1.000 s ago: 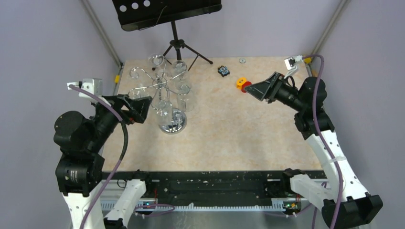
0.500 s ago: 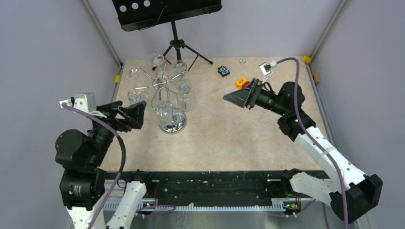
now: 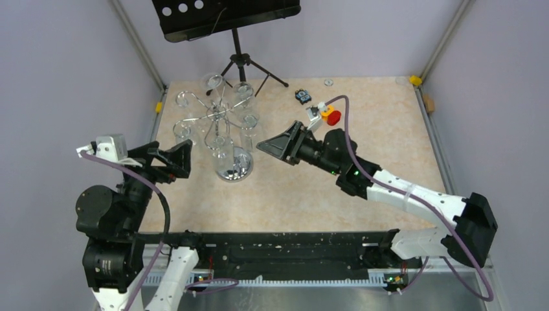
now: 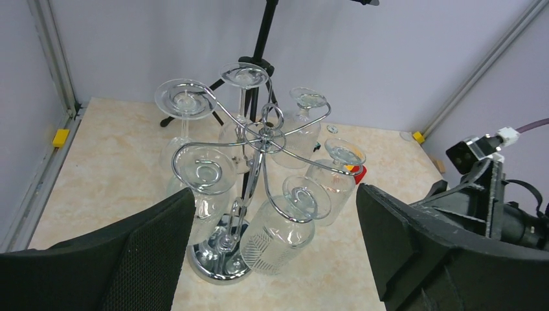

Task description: Take the wine glass off the wine glass rack

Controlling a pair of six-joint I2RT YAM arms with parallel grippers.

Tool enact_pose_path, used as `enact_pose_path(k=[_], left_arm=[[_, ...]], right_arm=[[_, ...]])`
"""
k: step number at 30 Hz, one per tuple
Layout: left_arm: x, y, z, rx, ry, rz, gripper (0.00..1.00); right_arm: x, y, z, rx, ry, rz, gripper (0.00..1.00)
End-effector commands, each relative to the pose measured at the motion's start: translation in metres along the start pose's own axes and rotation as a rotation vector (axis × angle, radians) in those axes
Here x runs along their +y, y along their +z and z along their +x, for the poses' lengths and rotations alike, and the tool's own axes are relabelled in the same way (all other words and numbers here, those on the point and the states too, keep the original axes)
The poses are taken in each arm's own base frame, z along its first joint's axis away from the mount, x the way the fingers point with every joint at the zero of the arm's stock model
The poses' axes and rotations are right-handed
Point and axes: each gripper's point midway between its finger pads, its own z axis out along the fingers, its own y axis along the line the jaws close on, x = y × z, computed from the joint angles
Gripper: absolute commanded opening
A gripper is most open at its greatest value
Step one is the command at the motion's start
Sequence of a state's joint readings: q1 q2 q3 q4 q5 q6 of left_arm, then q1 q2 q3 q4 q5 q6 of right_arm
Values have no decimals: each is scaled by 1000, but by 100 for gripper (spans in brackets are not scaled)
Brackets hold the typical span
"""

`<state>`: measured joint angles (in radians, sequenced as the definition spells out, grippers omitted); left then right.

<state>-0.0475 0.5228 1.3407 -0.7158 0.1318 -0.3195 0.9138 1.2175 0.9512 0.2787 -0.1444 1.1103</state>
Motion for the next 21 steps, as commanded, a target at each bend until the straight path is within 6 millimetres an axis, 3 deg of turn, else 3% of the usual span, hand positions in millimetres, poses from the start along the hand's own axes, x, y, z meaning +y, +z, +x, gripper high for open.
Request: enact_pose_path(k=[1, 5, 10, 13, 16, 21], left_arm=[[0, -2, -8, -51, 23, 1, 98], [3, -4, -5, -35, 37, -8, 98], [10, -11, -3, -35, 57, -48, 98], [13, -15, -2, -39, 62, -62, 98], [15, -18, 0, -34, 63, -78, 98], [21, -26, 3, -33, 71, -109, 98]], right_arm=[[48, 21, -16, -150, 98, -90, 56], [56, 41, -3, -131, 161, -91, 59], [71, 54, -2, -168, 198, -140, 59], [66, 65, 0, -177, 214, -68, 59], [55, 78, 6, -165, 243, 10, 48], [56, 85, 5, -228, 222, 77, 46]])
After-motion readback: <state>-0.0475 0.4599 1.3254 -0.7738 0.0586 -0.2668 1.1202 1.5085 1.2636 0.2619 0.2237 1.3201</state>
